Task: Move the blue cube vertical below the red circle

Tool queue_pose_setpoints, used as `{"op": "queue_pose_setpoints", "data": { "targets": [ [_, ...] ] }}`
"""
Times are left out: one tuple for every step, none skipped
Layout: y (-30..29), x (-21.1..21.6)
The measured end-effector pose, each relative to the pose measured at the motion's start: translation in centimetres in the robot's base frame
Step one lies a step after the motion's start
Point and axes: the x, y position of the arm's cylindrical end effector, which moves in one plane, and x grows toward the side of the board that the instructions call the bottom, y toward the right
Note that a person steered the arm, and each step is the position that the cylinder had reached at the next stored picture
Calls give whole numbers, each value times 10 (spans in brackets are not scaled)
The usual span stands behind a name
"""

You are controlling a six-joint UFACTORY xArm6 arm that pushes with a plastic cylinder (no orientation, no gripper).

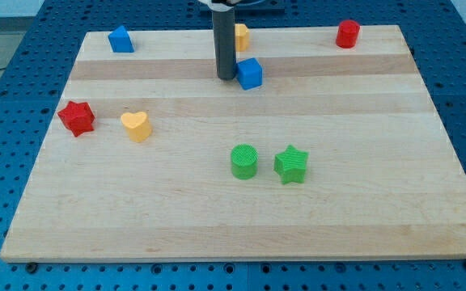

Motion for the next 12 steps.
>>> {"op": "queue_pose_setpoints", "data": {
  "targets": [
    [2, -12],
    [52, -2],
    [116, 19],
    [67, 21],
    [23, 2],
    [7, 17],
    [103, 24],
    [104, 33],
    [15, 4],
    [14, 44],
    [125, 44],
    [175, 54]
  ]
}}
